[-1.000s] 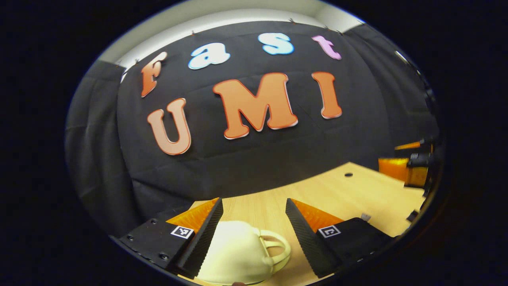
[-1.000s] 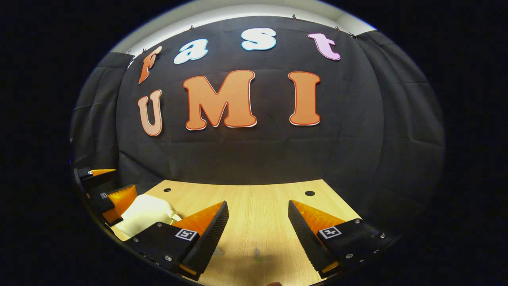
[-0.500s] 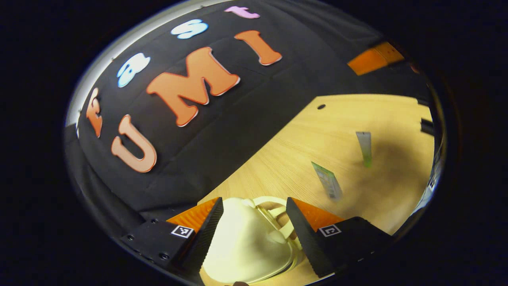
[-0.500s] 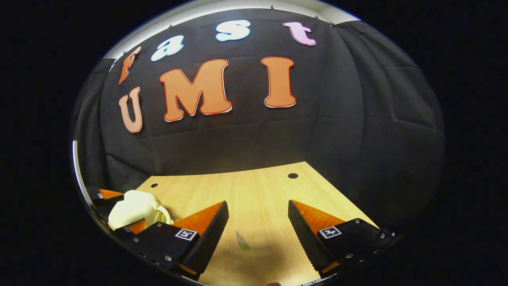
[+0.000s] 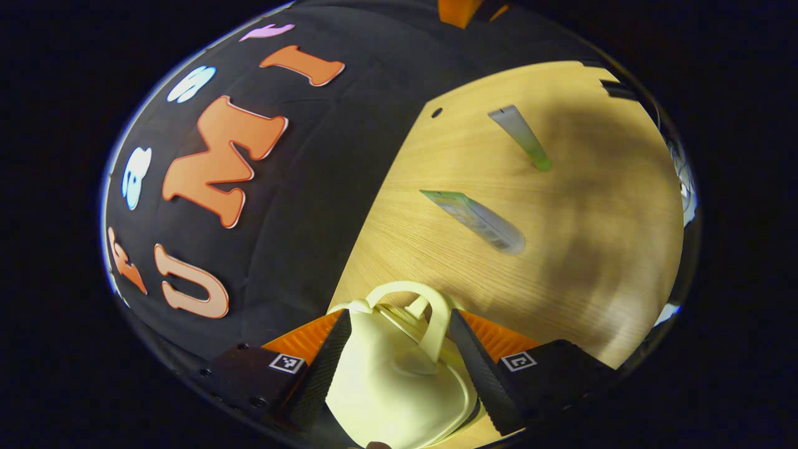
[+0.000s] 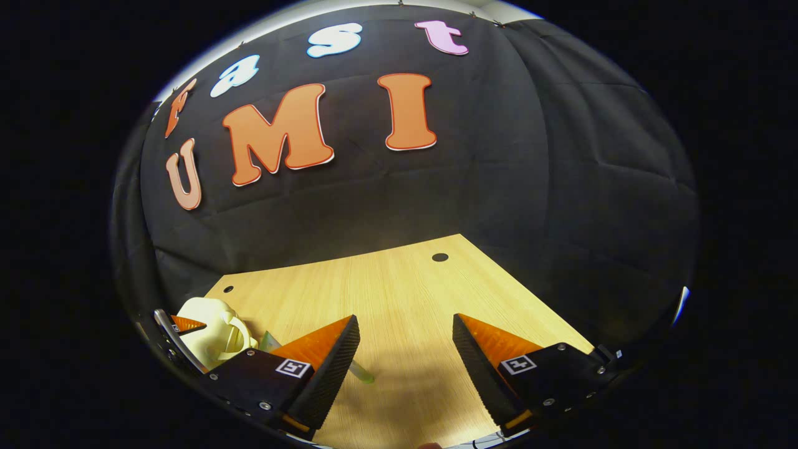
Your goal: First open the suitcase, pack the skin care products into it, and then close the suitcase.
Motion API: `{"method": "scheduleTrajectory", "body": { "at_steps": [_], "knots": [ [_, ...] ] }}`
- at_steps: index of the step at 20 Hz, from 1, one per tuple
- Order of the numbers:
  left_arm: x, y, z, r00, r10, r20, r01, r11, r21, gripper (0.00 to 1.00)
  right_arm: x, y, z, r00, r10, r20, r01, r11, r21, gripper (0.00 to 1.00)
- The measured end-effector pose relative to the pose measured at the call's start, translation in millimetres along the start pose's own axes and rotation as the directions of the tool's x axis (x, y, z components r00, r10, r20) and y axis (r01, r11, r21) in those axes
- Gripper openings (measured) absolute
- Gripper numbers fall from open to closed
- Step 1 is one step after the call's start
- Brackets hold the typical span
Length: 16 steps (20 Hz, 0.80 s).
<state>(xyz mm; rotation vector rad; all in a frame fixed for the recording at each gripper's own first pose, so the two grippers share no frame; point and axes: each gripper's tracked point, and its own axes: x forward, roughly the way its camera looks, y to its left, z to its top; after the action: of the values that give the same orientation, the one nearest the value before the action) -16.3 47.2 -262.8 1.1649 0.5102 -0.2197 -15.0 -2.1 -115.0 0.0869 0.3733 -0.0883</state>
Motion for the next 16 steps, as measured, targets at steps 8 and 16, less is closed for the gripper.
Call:
{"method": "scheduleTrajectory", "body": {
  "at_steps": [8,16],
  "knots": [
    [45,-16,-20,0.989,-0.048,-0.142,0.067,0.989,0.132,0.83,9,-13,-6,0.999,-0.031,-0.04,0.032,0.999,0.028,0.95],
    [44,-19,-11,0.972,-0.164,-0.168,0.153,0.985,-0.081,0.09,13,-6,4,0.999,-0.029,-0.021,0.029,1.0,0.001,0.95]
  ]
}}
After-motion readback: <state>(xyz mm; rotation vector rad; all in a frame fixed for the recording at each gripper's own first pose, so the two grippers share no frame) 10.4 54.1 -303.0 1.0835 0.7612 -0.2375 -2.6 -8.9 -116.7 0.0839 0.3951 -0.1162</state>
